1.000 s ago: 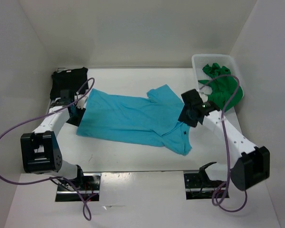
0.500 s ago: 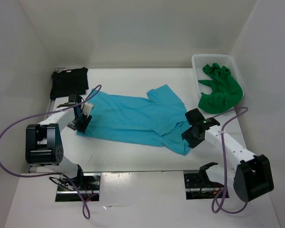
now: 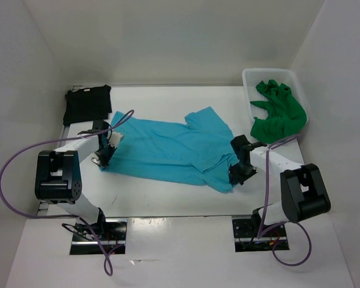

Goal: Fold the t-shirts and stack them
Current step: Fold the flattened tshirt in 1/3 of the way

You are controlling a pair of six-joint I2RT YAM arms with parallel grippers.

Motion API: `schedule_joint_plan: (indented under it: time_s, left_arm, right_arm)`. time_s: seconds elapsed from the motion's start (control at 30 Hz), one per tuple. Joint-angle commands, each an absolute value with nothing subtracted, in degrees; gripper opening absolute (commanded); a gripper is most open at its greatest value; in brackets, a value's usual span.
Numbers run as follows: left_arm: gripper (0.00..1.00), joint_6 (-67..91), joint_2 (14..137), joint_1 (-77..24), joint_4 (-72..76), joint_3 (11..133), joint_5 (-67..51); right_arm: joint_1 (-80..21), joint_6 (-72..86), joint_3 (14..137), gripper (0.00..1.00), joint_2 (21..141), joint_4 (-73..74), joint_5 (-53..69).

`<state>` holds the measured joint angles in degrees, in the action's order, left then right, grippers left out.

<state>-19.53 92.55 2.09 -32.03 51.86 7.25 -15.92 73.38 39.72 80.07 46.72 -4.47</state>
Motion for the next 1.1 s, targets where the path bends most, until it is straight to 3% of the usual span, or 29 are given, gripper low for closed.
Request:
schedule_joint_plan:
  time_s: [0.0, 0.27, 0.37, 0.43, 0.6, 0.63, 0.77, 0.9, 1.07]
  left_arm:
    - [0.16, -20.48, 95.01, 3.16, -31.55, 50.81, 9.13]
    - [0.11, -20.48, 95.81, 7.56, -32.52, 50.01, 8.97]
    - [0.20, -20.48, 94.66, 7.56, -35.15, 50.62, 7.48]
    - [0.33, -19.95, 93.88, 7.56, -37.08, 50.63, 6.77]
    - [0.45, -18.73, 90.53, 7.56, -41.92, 53.86, 6.24]
    - [0.46, -18.72, 88.96, 7.56, -42.71, 54.66, 6.24]
    - [0.54, -20.12, 83.42, 7.56, -44.38, 62.82, 8.96]
    - [0.66, -28.80, 78.93, -3.12, -41.67, 72.14, 9.41]
    - [0.71, -31.64, 83.57, -22.73, -40.87, 78.13, 6.69]
  right_arm:
    - [-13.11, 71.55, 41.48, 0.00, 82.97, 45.00, -10.88]
    - [-4.05, 58.72, 49.91, 0.00, 95.33, 39.29, -13.18]
    - [-3.43, 56.08, 52.73, 0.00, 98.52, 39.29, -11.96]
    - [-3.43, 56.07, 51.86, 0.15, 98.53, 38.76, -10.47]
    - [-3.43, 56.60, 48.87, 0.38, 91.52, 39.36, -8.70]
    - [-3.43, 56.60, 48.87, 0.47, 90.10, 40.33, -8.70]
    - [-3.43, 57.30, 51.23, 0.58, 82.46, 44.12, -12.04]
    - [-3.43, 58.70, 50.54, 0.60, 78.84, 45.62, -12.74]
    - [-2.29, 60.55, 46.85, 0.60, 78.31, 43.43, -10.90]
